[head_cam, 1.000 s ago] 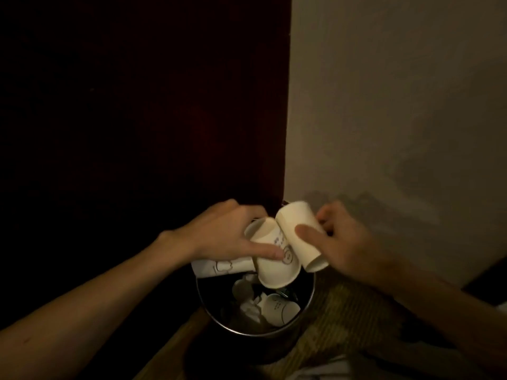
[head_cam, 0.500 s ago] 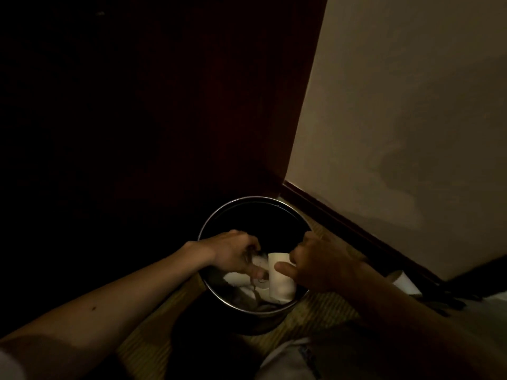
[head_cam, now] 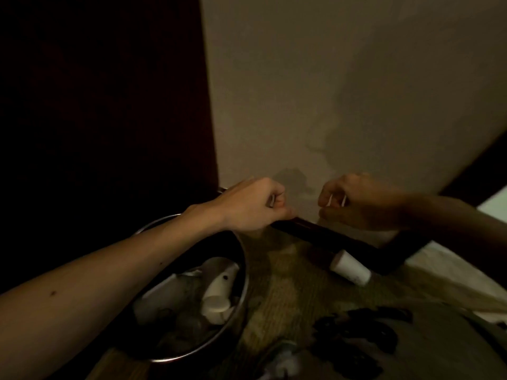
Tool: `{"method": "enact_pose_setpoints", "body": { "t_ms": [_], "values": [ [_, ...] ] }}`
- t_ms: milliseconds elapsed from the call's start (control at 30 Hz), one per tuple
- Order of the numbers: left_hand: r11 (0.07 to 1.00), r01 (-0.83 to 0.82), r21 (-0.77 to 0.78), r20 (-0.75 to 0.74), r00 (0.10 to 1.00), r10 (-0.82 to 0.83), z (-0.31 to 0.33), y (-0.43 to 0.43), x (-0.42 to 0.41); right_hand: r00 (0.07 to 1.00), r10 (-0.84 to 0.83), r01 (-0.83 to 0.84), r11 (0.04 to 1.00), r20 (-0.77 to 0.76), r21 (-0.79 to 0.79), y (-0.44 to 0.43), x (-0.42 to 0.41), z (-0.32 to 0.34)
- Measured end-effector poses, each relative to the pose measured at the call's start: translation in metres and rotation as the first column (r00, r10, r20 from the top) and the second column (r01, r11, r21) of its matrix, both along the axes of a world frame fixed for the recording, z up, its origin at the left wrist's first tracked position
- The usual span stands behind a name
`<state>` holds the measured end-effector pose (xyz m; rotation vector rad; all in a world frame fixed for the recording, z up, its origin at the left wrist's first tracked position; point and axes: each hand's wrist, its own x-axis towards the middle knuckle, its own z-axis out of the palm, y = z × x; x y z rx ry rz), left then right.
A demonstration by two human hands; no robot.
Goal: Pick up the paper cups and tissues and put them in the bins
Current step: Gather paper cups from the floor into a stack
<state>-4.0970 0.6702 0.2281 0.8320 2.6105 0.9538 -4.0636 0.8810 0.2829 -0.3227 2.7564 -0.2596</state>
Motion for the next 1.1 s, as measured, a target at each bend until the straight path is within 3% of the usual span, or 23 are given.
{"method": "enact_pose_setpoints", "body": {
  "t_ms": [133, 300, 400, 533, 667, 733, 900, 1000, 1100],
  "values": [
    [0.990, 0.114, -0.082, 0.129, 0.986, -0.103, -0.057, 0.084, -0.013, 0.982, -0.117, 0.109, 0.992, 0.149, 0.065, 0.078, 0.015, -0.036],
    [0.916, 0.229, -0.328, 0.283, 0.950, -0.136, -0.150, 0.165, -0.022, 0.936, -0.268, 0.254, 0.963, 0.229, 0.089, 0.153, 0.034, -0.125],
    [0.913, 0.165, -0.372, 0.326, 0.945, -0.038, -0.191, 0.192, -0.022, 0.888, -0.366, 0.385, 0.923, 0.279, -0.013, 0.176, 0.047, -0.182],
    [0.949, 0.064, -0.307, 0.382, 0.922, 0.061, -0.233, 0.210, -0.016, 0.858, -0.406, 0.453, 0.887, 0.315, -0.092, 0.183, 0.060, -0.244],
    [0.949, -0.202, -0.241, 0.356, 0.891, 0.280, -0.259, 0.225, -0.018, 0.866, -0.401, 0.466, 0.864, 0.299, -0.191, 0.178, 0.056, -0.280],
    [0.942, -0.259, -0.214, 0.366, 0.873, 0.323, -0.266, 0.232, -0.014, 0.865, -0.395, 0.477, 0.838, 0.308, -0.265, 0.175, 0.052, -0.292],
    [0.970, -0.208, -0.126, 0.389, 0.889, 0.241, -0.263, 0.241, 0.005, 0.825, -0.512, 0.565, 0.743, 0.241, -0.358, 0.171, 0.062, -0.307],
    [0.990, 0.038, -0.137, 0.389, 0.921, 0.018, -0.254, 0.255, 0.023, 0.793, -0.577, 0.597, 0.675, 0.194, -0.434, 0.175, 0.081, -0.307],
    [0.959, 0.239, -0.151, 0.401, 0.901, -0.162, -0.246, 0.278, 0.046, 0.722, -0.622, 0.676, 0.539, 0.304, -0.503, 0.185, 0.107, -0.307]
  ]
}}
